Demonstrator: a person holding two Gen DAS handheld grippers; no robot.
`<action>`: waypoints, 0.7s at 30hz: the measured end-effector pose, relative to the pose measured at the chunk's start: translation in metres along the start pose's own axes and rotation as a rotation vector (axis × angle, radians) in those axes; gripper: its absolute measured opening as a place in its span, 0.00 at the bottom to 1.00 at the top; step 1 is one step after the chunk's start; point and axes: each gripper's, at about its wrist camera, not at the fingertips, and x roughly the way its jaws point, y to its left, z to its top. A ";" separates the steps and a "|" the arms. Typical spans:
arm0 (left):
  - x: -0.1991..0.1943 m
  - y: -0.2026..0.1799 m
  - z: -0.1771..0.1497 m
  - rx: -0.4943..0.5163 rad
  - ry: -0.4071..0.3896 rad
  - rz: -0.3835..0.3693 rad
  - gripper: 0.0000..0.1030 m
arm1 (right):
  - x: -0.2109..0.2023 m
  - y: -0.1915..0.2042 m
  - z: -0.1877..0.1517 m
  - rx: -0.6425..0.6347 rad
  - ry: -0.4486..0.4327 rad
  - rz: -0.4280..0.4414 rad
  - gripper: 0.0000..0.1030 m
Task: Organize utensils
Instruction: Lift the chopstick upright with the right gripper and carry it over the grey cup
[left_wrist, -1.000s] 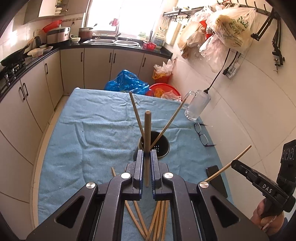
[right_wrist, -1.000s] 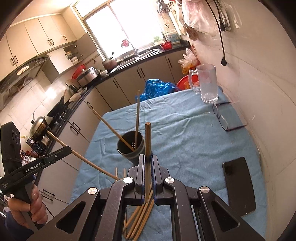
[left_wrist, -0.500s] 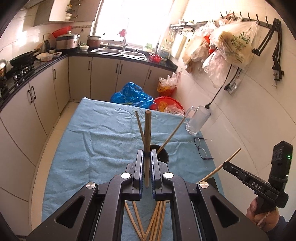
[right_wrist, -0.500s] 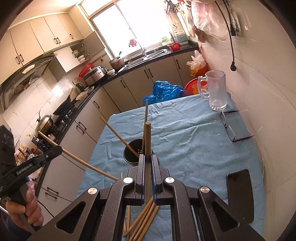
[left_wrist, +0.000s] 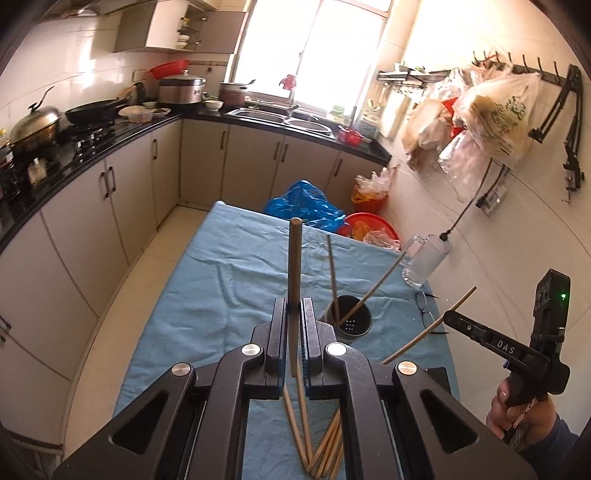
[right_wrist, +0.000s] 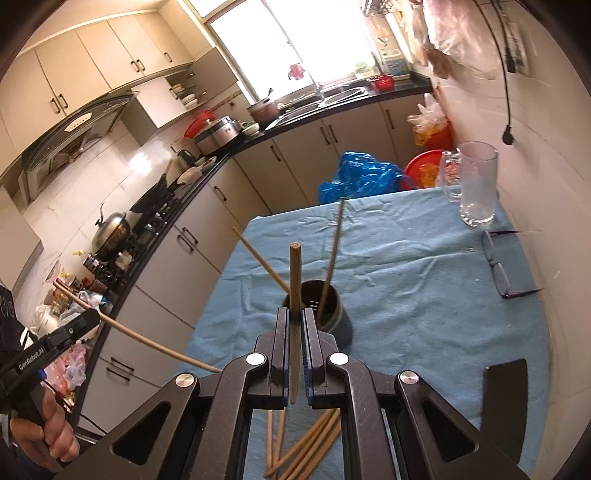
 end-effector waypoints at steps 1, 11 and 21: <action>-0.002 0.002 -0.001 -0.005 -0.002 0.005 0.06 | 0.001 0.002 0.001 -0.004 0.002 0.005 0.06; -0.015 0.012 0.006 -0.036 -0.019 0.007 0.06 | -0.003 0.011 0.011 -0.025 -0.011 0.029 0.06; -0.008 0.012 0.030 -0.034 -0.015 -0.030 0.06 | -0.026 0.008 0.026 -0.005 -0.071 0.031 0.06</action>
